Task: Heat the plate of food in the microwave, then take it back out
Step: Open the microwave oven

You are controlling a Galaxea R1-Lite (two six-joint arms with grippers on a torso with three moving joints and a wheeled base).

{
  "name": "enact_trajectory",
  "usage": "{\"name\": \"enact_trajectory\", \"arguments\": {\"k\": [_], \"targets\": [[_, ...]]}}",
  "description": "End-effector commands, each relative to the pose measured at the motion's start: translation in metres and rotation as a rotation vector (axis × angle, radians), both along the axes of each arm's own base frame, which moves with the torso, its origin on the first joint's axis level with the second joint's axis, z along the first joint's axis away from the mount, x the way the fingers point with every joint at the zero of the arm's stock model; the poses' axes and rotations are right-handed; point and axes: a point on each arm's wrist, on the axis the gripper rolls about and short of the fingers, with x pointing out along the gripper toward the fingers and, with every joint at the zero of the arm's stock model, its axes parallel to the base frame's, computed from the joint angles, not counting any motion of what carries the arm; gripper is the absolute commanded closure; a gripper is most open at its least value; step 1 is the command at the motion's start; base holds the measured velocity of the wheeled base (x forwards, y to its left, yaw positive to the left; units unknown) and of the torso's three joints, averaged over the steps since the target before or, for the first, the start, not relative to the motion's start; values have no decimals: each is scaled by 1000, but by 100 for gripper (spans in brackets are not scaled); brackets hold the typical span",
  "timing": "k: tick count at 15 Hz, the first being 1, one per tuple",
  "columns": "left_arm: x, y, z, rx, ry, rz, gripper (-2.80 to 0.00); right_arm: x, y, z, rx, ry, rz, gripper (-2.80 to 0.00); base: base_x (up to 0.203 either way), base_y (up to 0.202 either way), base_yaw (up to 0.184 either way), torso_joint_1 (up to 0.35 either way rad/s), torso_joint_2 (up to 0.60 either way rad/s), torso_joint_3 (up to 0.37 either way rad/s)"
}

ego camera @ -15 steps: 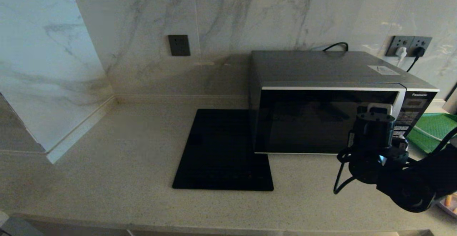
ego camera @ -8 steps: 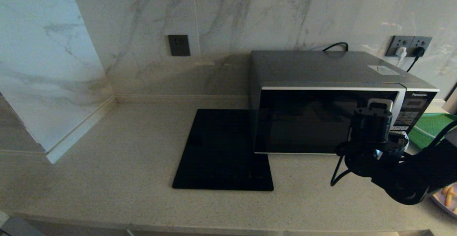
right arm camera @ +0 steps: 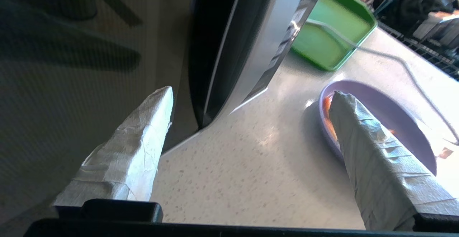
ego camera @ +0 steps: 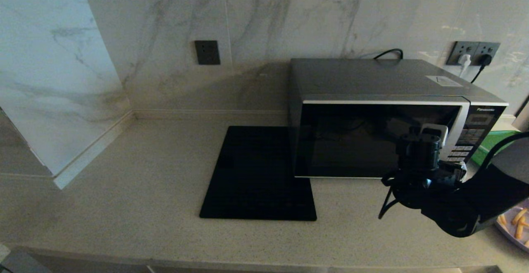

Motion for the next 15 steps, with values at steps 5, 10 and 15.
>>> {"name": "enact_trajectory", "arguments": {"k": [5, 10, 15], "targets": [[0, 0, 0, -1, 0, 0, 0, 14, -15, -26, 21, -14, -56, -280, 0, 0, 0, 0, 0, 0], [0, 0, 0, -1, 0, 0, 0, 19, -19, -31, 25, -24, -50, -280, 0, 0, 0, 0, 0, 0], [0, 0, 0, -1, 0, 0, 0, 36, -25, -34, 32, -49, -68, -280, 0, 0, 0, 0, 0, 0]]}}
